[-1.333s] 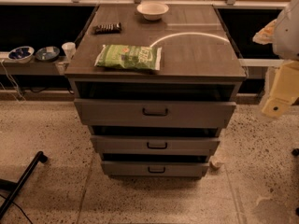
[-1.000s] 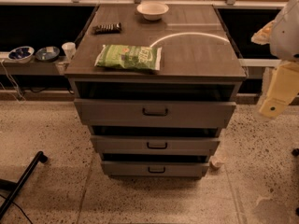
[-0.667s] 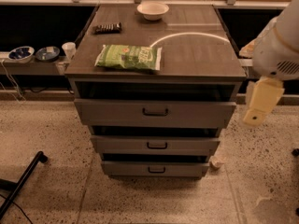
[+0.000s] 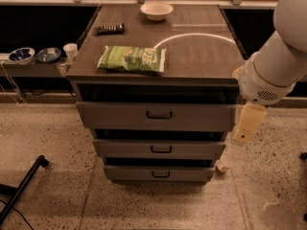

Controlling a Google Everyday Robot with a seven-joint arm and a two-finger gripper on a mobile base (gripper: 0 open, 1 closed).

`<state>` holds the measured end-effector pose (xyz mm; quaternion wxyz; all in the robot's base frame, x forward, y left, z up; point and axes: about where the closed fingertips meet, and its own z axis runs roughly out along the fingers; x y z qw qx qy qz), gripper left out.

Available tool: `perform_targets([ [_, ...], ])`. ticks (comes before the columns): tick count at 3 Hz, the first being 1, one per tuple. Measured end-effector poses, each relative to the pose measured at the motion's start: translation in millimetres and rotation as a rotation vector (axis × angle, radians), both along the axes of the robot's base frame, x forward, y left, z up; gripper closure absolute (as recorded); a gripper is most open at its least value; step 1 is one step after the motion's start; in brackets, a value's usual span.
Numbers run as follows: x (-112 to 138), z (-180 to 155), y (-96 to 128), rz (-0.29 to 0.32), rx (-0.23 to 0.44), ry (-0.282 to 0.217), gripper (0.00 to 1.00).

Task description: Open top drawer

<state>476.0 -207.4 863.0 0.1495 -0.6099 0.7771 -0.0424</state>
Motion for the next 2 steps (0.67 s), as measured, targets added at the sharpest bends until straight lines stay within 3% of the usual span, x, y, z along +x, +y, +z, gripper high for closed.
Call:
perform_targets([
  [1,20.6,-32.8,1.8,0.016,-0.019,0.004,0.00],
  [2,40.4,-71.1,5.0,0.074,-0.024,-0.026,0.00],
])
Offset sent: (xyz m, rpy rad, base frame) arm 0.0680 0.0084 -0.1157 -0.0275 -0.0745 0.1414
